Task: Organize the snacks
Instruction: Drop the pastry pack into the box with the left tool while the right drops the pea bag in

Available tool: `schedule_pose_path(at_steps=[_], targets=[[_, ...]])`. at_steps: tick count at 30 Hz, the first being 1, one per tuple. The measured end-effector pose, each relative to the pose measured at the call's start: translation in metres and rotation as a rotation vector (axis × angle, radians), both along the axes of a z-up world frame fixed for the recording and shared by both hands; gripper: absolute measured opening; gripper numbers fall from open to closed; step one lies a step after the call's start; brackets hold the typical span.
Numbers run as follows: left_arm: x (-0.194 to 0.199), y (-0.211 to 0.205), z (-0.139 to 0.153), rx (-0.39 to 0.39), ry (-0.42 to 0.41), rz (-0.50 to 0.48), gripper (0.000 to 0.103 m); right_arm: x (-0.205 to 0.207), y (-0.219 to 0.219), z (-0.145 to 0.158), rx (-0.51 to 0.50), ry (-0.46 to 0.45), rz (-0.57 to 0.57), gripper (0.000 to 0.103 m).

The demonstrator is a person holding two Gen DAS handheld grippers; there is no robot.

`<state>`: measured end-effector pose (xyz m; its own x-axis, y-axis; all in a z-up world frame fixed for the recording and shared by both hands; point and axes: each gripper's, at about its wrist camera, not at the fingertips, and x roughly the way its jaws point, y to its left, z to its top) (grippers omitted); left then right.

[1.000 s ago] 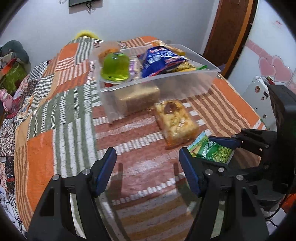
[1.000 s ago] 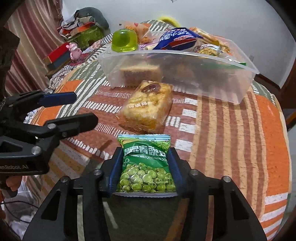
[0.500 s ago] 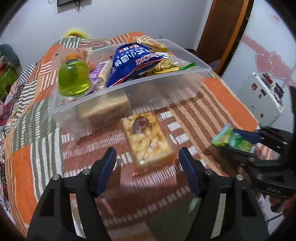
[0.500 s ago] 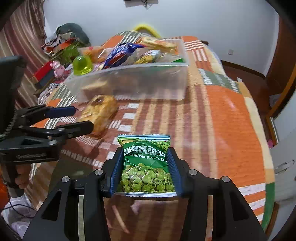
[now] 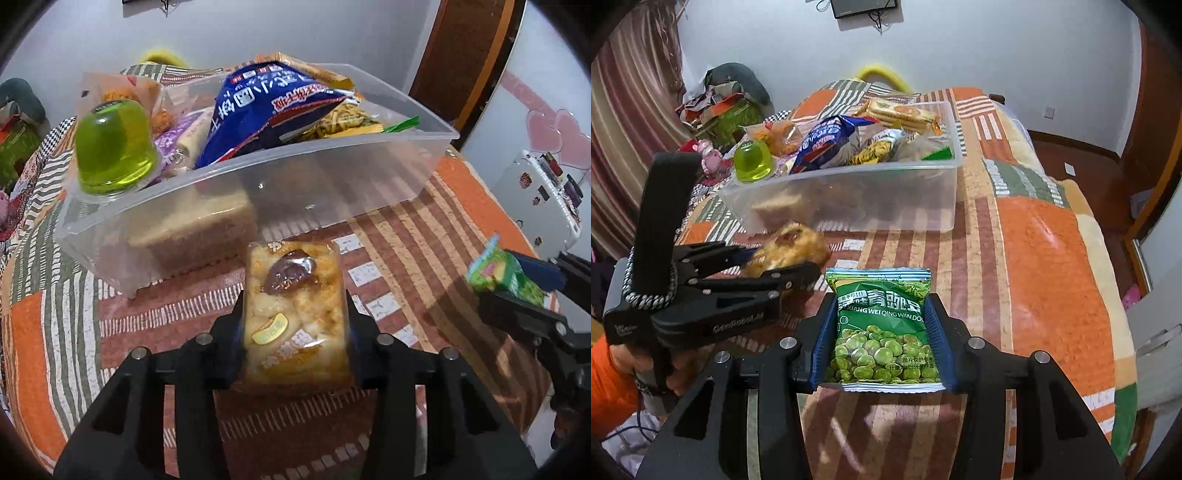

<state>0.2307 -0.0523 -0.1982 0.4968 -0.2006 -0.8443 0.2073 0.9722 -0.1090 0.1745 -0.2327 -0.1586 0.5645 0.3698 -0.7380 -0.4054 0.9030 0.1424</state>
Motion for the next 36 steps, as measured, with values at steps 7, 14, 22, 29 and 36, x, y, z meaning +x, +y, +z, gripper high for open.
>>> schedule_pose_path(at_steps=[7, 14, 22, 29, 36], targets=[[-0.021, 0.014, 0.032, -0.031, -0.065, -0.002, 0.044, 0.011, 0.006, 0.016, 0.018, -0.037, -0.005, 0.044], [-0.029, 0.023, 0.077, -0.067, -0.162, -0.006, 0.044, 0.03, 0.012, 0.04, 0.061, -0.089, -0.018, 0.044], [0.007, 0.028, 0.115, -0.06, -0.27, 0.036, 0.044, 0.057, 0.023, 0.071, 0.091, -0.176, -0.036, 0.044], [0.032, 0.031, 0.117, -0.046, -0.289, 0.056, 0.044, 0.079, 0.031, 0.075, 0.103, -0.194, -0.05, 0.044], [0.061, 0.036, 0.108, -0.033, -0.289, 0.078, 0.044, 0.105, 0.046, 0.053, 0.088, -0.149, -0.057, 0.041]])
